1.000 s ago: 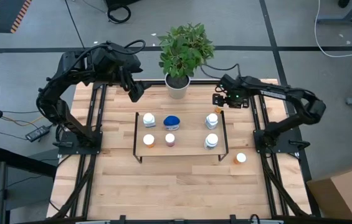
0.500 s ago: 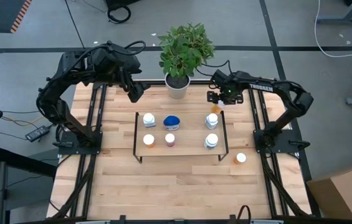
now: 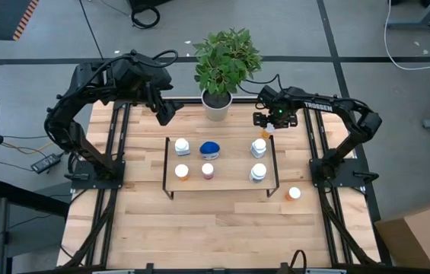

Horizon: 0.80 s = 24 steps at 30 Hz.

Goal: Pick and place medicine bottles onto shelf by color
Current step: Put the top orange pill bottle on the shelf

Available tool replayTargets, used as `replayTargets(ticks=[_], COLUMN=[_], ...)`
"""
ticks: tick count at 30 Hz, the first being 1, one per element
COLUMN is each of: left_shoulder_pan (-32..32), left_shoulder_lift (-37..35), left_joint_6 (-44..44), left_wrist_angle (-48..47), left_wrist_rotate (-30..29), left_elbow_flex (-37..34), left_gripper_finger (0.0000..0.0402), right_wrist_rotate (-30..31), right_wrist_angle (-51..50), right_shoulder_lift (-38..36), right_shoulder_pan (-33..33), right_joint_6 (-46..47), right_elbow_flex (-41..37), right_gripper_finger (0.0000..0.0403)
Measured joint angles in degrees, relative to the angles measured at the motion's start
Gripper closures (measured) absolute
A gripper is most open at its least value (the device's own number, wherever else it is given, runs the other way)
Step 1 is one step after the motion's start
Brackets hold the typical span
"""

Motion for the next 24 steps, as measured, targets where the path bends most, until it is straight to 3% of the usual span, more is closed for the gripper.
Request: replayTargets(ticks=[24], left_shoulder_pan=[0.0], left_shoulder_lift=[0.0], left_joint_6=[-0.5], left_wrist_angle=[0.0], left_wrist_rotate=[0.0], left_elbow_flex=[0.0], left_gripper_finger=[0.0047], right_wrist_rotate=[0.0], right_wrist_angle=[0.0], right_shoulder_lift=[0.0], right_shoulder_pan=[0.0], right_joint_6=[-1.5], right_elbow_flex=[0.0], right_gripper_finger=[0.0144])
